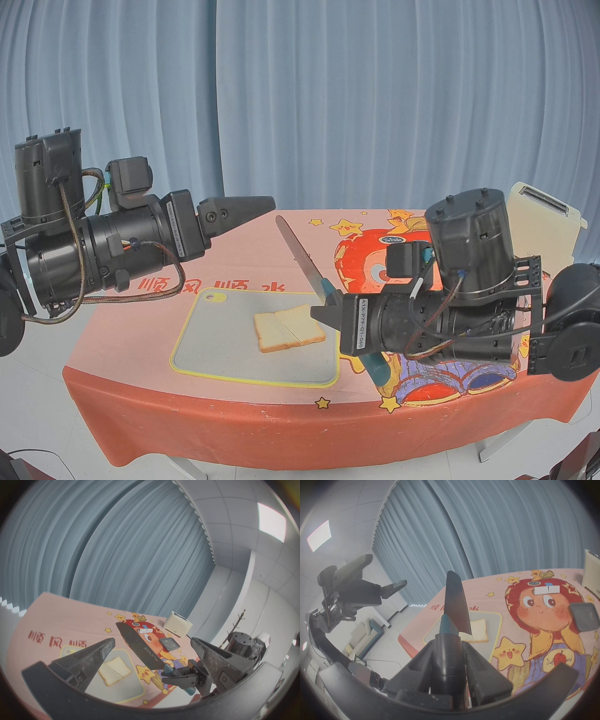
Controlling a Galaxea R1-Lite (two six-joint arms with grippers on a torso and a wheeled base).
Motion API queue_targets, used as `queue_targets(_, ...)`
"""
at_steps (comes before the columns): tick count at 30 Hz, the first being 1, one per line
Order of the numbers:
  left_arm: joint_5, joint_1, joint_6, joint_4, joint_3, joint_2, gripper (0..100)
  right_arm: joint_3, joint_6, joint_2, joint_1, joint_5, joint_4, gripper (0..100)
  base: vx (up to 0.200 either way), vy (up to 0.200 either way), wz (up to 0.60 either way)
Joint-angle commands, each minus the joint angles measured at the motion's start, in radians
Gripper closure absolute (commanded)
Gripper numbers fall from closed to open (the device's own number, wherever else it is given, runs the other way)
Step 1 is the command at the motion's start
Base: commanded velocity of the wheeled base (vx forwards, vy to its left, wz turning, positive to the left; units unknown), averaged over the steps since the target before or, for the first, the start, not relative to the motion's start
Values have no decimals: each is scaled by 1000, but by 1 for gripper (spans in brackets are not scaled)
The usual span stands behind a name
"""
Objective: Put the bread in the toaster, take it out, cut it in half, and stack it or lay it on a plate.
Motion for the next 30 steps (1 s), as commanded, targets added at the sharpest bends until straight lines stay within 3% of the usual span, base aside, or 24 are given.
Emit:
queue_targets(1, -4, 7, 81, -66, 33, 68, 0, -14, 49, 80, 7, 0, -14, 100, 0, 0, 0)
queue_targets(2, -7, 7, 93, -86, 40, 76, 0, -8, 49, 94, 10, 0, -16, 100, 0, 0, 0)
queue_targets(9, -68, 4, 96, -138, 33, 93, 0, 29, 44, 97, 9, 9, -14, 100, 0, 0, 0)
queue_targets(13, -68, 4, 98, -139, 30, 122, 0, 49, 32, 80, -3, 67, -5, 100, 0, 0, 0)
queue_targets(19, -70, 1, 98, -138, 8, 132, 0, 79, -56, 69, -39, 135, -11, 100, 0, 0, 0)
queue_targets(30, -71, -1, 101, -136, -32, 217, 0, 102, -91, 85, -40, 136, -14, 100, 0, 0, 0)
